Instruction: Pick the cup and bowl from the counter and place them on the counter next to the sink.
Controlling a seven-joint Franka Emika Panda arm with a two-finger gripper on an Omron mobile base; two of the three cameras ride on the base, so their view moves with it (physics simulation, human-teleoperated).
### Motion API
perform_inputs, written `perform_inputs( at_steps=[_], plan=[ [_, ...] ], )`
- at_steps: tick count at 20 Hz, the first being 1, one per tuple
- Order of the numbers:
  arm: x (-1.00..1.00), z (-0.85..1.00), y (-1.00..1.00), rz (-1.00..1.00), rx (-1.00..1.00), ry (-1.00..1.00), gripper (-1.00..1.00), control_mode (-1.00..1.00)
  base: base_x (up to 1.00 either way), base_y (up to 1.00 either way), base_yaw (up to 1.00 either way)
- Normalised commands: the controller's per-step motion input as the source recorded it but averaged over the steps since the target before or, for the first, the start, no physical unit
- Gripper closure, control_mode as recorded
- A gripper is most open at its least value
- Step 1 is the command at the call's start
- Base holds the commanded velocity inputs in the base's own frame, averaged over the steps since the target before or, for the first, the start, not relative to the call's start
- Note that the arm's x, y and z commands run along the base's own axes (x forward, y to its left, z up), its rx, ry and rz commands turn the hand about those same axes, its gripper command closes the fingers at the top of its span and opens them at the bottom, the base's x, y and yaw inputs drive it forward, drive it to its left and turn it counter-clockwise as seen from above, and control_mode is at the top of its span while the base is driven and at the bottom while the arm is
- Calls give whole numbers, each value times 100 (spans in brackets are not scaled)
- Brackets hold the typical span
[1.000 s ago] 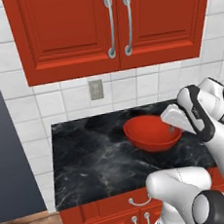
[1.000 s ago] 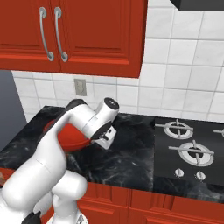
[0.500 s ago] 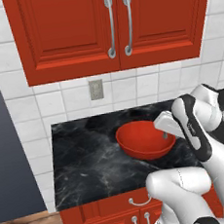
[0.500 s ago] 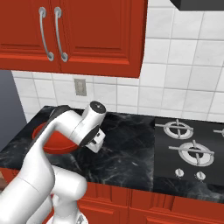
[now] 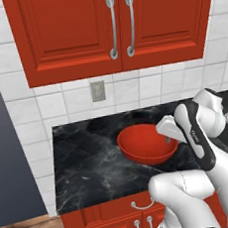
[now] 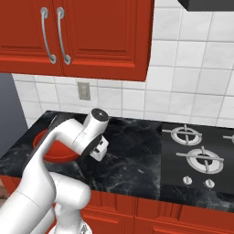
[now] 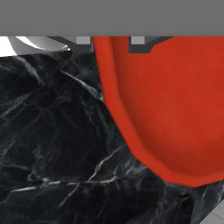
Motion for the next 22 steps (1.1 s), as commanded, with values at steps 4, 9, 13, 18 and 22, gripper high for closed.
perform_inputs(
  at_steps=[4, 9, 13, 18, 22],
  plan=[
    [0, 0, 0, 0, 0, 0, 100, 100, -13, 0, 0],
    [0, 0, 0, 0, 0, 0, 100, 100, -84, -22, -17],
    [0, 0, 0, 0, 0, 0, 100, 100, -3, -30, -68],
    [0, 0, 0, 0, 0, 0, 100, 100, 9, 0, -92],
    [0, 0, 0, 0, 0, 0, 100, 100, 10, 0, -94]
  ],
)
